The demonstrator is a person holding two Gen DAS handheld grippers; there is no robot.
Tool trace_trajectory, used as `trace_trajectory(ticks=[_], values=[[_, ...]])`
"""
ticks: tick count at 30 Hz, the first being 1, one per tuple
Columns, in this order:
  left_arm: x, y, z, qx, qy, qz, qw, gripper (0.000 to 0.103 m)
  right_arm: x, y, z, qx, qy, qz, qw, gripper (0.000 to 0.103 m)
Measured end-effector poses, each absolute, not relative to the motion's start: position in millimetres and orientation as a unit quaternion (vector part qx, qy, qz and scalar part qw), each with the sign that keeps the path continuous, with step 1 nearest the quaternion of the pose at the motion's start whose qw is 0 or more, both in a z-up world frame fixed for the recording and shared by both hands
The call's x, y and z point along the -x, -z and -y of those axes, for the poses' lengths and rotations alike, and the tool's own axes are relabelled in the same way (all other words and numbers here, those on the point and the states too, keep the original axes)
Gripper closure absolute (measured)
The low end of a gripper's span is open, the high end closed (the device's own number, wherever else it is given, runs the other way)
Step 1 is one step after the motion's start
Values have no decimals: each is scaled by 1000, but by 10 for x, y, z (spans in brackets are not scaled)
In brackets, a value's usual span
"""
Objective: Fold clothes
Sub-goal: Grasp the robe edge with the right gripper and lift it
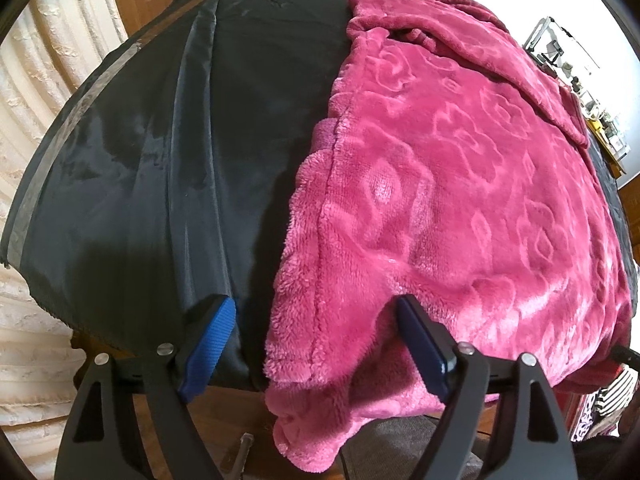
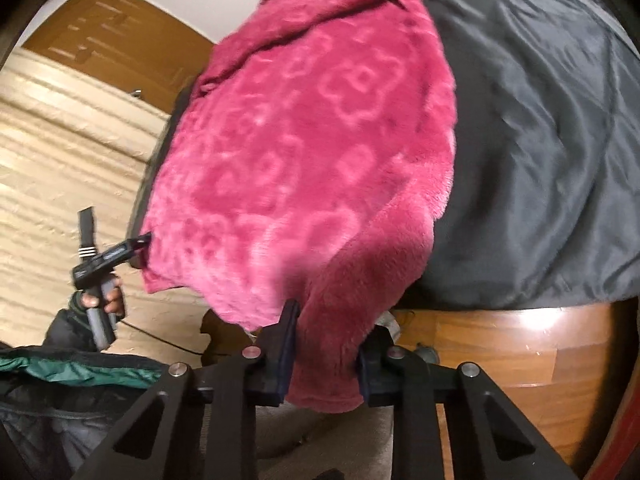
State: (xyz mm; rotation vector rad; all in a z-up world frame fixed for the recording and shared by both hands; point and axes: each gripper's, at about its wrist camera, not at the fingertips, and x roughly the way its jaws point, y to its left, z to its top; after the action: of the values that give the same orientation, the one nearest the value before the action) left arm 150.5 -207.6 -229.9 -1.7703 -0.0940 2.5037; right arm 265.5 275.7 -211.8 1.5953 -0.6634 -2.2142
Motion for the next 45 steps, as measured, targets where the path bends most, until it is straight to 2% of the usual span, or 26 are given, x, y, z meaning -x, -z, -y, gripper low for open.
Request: trace_trajectory(ticks=[10, 23, 34, 38, 41, 44, 45], values=[[-1428, 2281, 2163, 594, -802, 47, 53, 18, -2525, 1711, -2661, -520, 803, 221, 189, 76], [-1503, 2279, 2336, 602, -794, 57, 62, 18, -2380, 1909, -2671, -548, 792, 212, 165, 76], [-1296, 2267, 2135, 593, -801, 35, 79, 19, -2304, 2015, -2744, -560, 779, 237, 153, 76], [-1207, 2240, 2051, 594, -799, 29, 95, 29, -2283, 2040, -2742, -562, 777, 239, 152, 76], [-1457, 2203, 1687, 593, -796, 18, 120, 47, -2279, 2061, -2742, -564, 776, 238, 152, 76], [-1442, 2191, 1617, 594, -795, 9, 122, 51, -2284, 2066, -2745, -563, 777, 235, 153, 76], [-1430, 2185, 1610, 595, -795, 10, 121, 55, -2286, 2067, -2746, -563, 777, 234, 154, 76]])
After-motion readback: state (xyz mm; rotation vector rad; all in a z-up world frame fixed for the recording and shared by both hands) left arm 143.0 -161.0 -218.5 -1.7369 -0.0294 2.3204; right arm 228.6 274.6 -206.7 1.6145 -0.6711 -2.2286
